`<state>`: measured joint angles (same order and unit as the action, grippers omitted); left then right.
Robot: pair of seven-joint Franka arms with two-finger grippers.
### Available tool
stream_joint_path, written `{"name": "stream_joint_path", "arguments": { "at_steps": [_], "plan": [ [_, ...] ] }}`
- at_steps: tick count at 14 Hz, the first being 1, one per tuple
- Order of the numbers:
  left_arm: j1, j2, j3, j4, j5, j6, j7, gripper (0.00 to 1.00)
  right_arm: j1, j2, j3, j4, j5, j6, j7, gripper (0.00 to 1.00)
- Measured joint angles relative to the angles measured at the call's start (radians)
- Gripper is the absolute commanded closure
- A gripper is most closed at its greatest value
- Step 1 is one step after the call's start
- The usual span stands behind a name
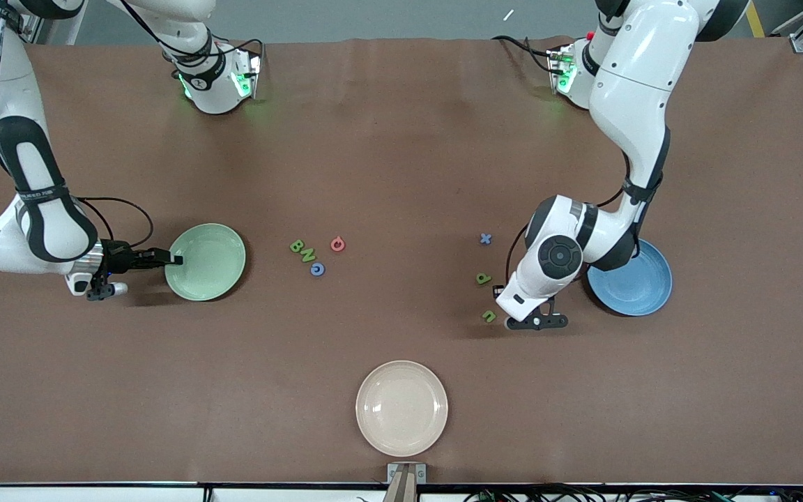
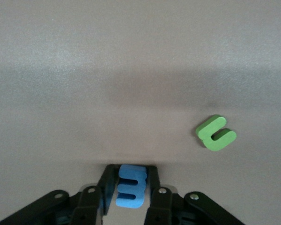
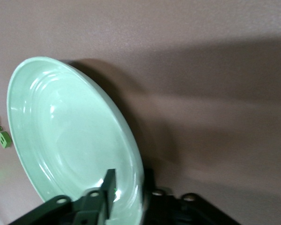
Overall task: Sort upper and lower case letters into plates
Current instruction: 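Close the left gripper on the blue E letter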
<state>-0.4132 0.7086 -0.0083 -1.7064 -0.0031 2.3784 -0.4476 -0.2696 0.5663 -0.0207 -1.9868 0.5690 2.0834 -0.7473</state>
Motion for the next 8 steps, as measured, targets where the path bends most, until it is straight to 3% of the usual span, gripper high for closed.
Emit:
{"name": "stream_joint_path", "arguments": {
  "at_steps": [8],
  "plan": [
    [0.014,-0.025,0.005,-0.024,0.005,0.005,0.0,0.89,0.004,0.008,0.0,0.007,0.001,0.001,-0.014,1.0]
  ]
}}
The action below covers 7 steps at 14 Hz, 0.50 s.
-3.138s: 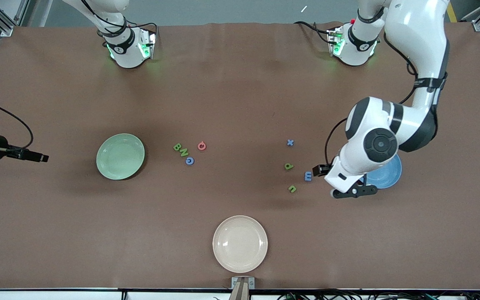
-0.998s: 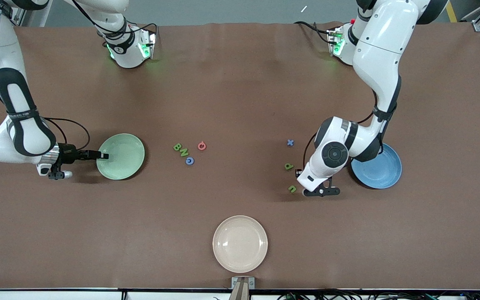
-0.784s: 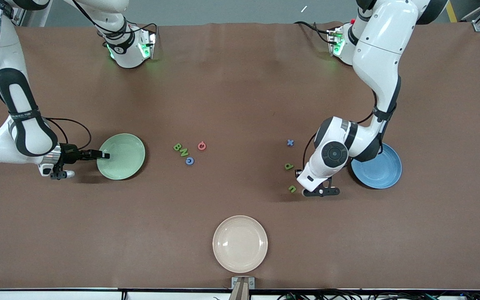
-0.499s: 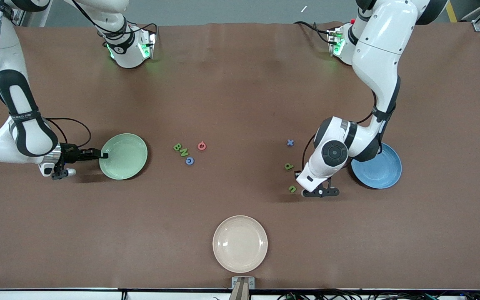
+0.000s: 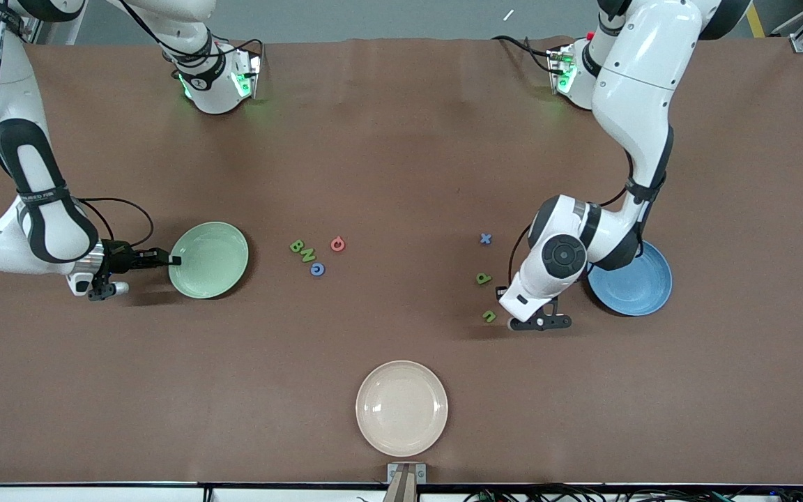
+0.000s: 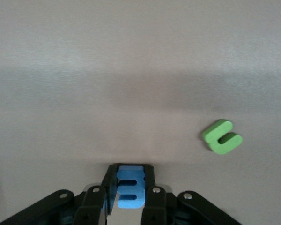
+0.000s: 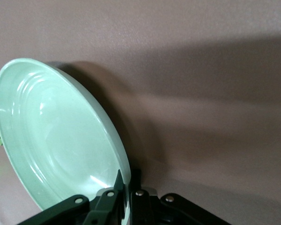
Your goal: Sort upper and lower case letters into plates
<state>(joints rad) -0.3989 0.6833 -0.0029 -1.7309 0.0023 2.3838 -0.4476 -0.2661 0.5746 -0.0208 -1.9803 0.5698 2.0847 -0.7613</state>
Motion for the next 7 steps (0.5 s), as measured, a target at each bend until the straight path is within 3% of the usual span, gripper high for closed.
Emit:
{"name": "stream_joint_path", "arguments": {
  "at_steps": [3,7],
  "plan": [
    [0.038,-0.092,0.003,-0.072,0.007,-0.005,0.058,0.89,0.02,-0.011,0.001,0.021,-0.015,-0.001,0.007,1.0],
    [0.132,-0.233,0.006,-0.195,0.033,-0.07,0.223,0.89,0.08,-0.068,0.002,0.042,-0.177,-0.008,0.184,1.0]
  ]
}}
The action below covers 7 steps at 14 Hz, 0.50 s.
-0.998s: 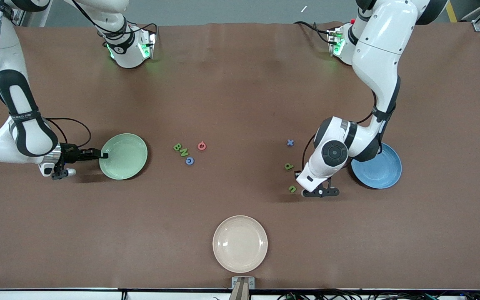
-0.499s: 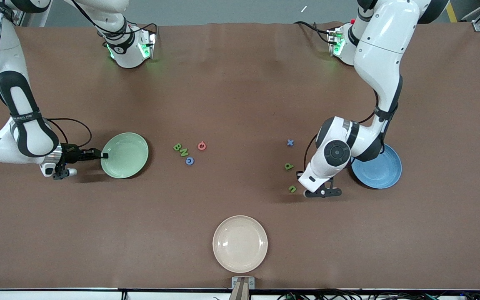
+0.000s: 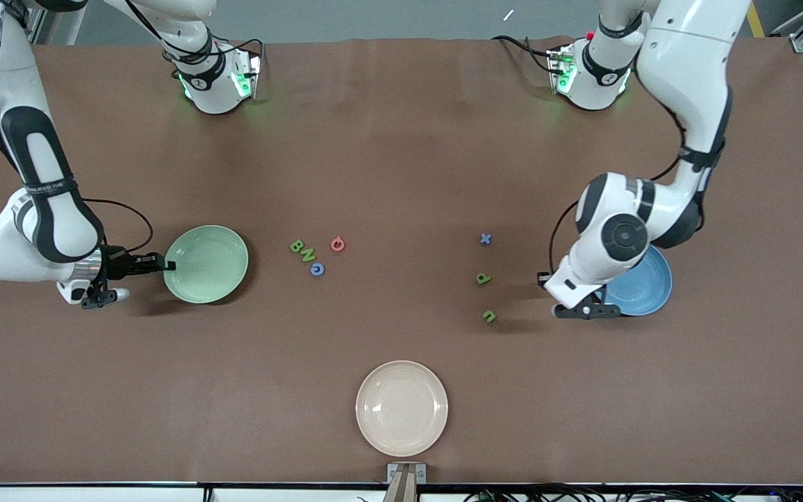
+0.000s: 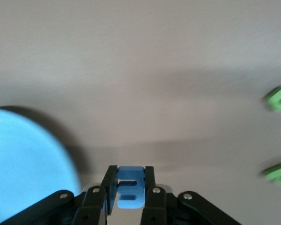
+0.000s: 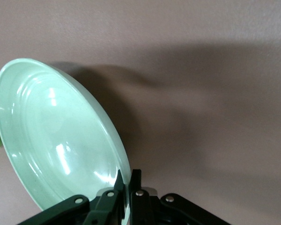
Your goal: Sort upper and lower case letters into plates
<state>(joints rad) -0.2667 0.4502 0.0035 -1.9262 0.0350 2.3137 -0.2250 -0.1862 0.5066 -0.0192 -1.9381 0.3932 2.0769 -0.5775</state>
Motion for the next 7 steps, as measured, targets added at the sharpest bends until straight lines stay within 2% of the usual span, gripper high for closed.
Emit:
{"name": "stream_joint_path", "arguments": {
  "at_steps": [3,6,7],
  "plan": [
    [0.094,-0.07,0.001,-0.104,0.051,-0.005,0.121,0.89,0.04,-0.026,0.0,0.001,-0.034,-0.008,0.082,0.99],
    [0.181,-0.085,0.001,-0.163,0.115,0.005,0.203,0.89,0.034,-0.024,-0.011,-0.004,-0.042,-0.008,0.085,0.98],
    [0.207,-0.084,0.0,-0.174,0.137,0.014,0.221,0.89,0.025,-0.024,-0.014,-0.006,-0.044,-0.007,0.083,0.87]
  ]
}}
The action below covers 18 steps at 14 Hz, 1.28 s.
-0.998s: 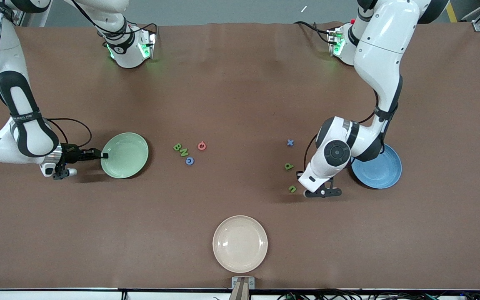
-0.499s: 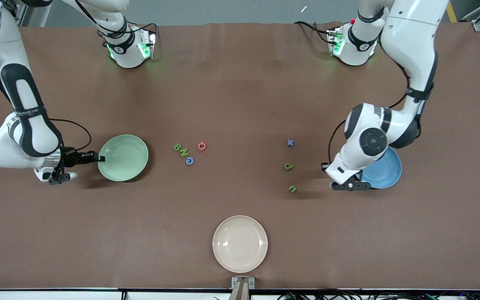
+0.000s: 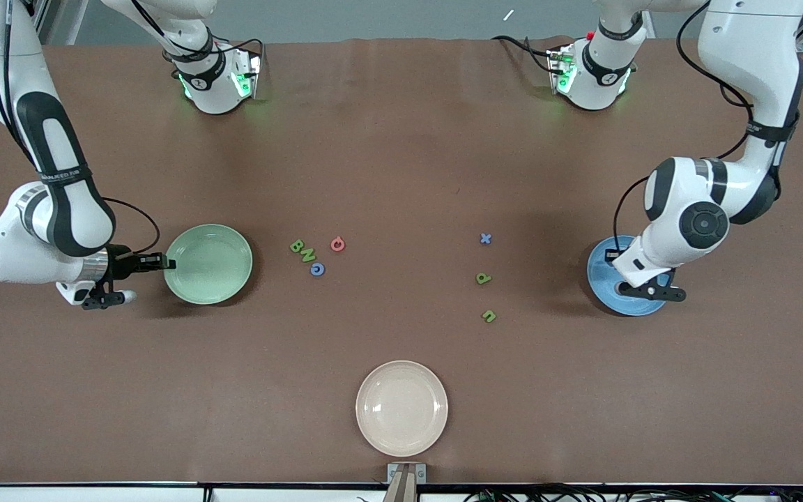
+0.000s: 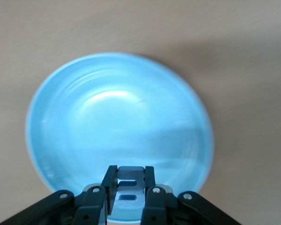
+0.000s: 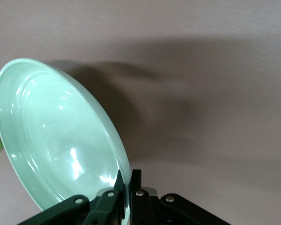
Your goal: Sort upper and lower case letters into plates
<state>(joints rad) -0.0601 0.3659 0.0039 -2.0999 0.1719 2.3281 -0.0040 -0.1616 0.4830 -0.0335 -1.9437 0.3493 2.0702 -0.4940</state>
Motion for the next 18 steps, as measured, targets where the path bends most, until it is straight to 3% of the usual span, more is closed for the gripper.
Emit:
{"name": "stream_joint_path", "arguments": {
  "at_steps": [1,2,6,8,11,15,16,17,18],
  "plan": [
    [0.024,0.002,0.0,-0.008,0.013,0.015,0.02,0.89,-0.014,0.002,-0.002,-0.002,-0.001,0.0,-0.004,0.41],
    [0.044,0.005,0.0,-0.016,0.02,0.035,0.042,0.89,-0.031,0.006,-0.004,-0.002,-0.001,0.0,-0.007,0.03],
    [0.085,0.039,-0.001,-0.029,0.023,0.105,0.102,0.89,-0.062,0.02,-0.003,0.02,-0.001,-0.015,-0.007,0.0],
    [0.09,0.059,-0.001,-0.029,0.036,0.142,0.103,0.89,-0.053,0.019,0.001,0.098,-0.032,-0.135,0.078,0.0],
    [0.096,0.077,-0.001,-0.027,0.062,0.164,0.103,0.89,0.022,0.007,0.014,0.265,-0.114,-0.33,0.412,0.0],
    [0.111,0.082,-0.001,-0.027,0.069,0.173,0.112,0.82,0.226,-0.05,0.023,0.29,-0.123,-0.326,0.869,0.0],
    [0.111,0.082,-0.001,-0.026,0.069,0.174,0.114,0.72,0.271,-0.069,0.023,0.27,-0.125,-0.285,0.976,0.0],
    [0.111,0.082,-0.002,-0.025,0.069,0.175,0.117,0.49,0.309,-0.089,0.023,0.242,-0.126,-0.236,1.067,0.0],
    [0.11,0.082,-0.003,-0.023,0.069,0.176,0.12,0.18,0.341,-0.11,0.024,0.208,-0.129,-0.182,1.124,0.0]
  ]
}}
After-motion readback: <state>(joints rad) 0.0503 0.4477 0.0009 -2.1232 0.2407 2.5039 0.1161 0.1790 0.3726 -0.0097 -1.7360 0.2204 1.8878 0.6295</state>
